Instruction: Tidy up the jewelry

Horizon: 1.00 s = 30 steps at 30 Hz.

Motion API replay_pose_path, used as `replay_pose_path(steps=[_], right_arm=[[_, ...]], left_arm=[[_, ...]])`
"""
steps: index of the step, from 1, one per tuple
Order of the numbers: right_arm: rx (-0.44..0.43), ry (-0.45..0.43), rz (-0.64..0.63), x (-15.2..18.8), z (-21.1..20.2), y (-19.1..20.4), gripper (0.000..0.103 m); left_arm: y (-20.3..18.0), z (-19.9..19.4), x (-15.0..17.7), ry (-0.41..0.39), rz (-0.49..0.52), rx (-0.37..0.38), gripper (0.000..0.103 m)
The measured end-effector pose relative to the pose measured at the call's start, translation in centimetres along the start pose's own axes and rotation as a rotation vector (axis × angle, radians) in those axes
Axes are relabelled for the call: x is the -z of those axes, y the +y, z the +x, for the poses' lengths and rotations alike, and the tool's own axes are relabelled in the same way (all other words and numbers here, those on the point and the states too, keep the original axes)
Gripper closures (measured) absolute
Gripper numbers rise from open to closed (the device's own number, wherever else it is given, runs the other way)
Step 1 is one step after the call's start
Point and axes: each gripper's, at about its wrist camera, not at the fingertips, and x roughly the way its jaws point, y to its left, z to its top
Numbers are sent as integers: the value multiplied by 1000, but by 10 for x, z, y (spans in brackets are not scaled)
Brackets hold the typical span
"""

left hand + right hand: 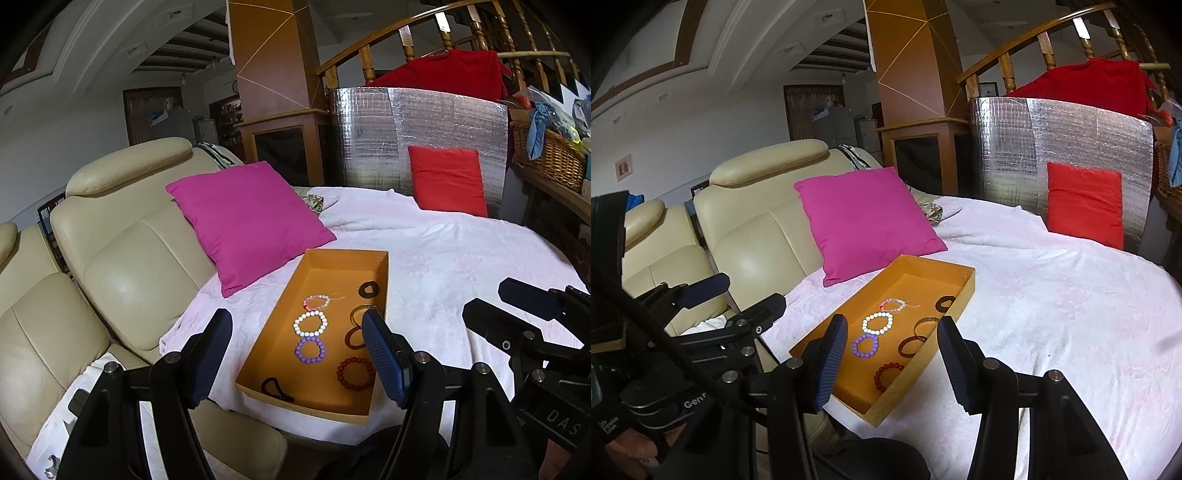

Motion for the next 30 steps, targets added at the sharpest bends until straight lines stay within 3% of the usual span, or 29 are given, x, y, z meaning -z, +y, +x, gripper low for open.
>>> replay_pose_path(steps=[30], right_arm=[[2,65,-93,-11,53,24,46]], left_arm=[[42,35,-2,20,-84,-3,30]])
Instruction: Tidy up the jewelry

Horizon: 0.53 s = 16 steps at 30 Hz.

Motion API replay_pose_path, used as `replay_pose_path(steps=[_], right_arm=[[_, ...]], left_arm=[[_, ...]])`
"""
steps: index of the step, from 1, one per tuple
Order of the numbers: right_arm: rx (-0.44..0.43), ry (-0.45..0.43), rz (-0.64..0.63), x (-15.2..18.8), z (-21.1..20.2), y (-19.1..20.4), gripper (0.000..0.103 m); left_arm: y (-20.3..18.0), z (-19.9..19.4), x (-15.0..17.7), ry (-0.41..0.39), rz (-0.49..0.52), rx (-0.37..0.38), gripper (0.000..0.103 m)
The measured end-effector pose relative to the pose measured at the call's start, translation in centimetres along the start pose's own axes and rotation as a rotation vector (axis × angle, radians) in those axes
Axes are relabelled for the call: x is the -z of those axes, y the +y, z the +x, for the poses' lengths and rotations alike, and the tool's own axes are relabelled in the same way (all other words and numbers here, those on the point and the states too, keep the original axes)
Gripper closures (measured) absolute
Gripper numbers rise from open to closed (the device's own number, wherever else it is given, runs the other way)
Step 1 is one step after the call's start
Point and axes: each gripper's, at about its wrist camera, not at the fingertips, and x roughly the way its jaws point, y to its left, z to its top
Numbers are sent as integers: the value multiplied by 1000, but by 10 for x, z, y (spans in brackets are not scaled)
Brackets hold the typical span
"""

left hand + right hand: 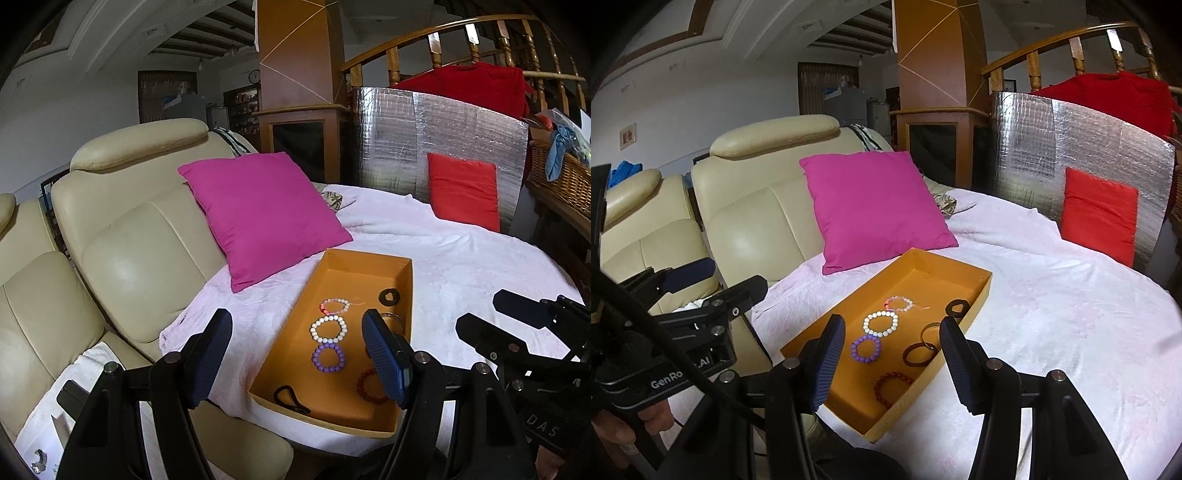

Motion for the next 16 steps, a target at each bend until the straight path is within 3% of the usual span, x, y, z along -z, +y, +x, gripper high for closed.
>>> replay_pose_path(steps=[11,16], right_arm=[[-33,15,18,0,20,-5,46],[-28,4,75,3,20,-29,46]], left_arm=[[-5,12,1,14,20,-20,30],[-25,18,-3,29,72,-5,30]])
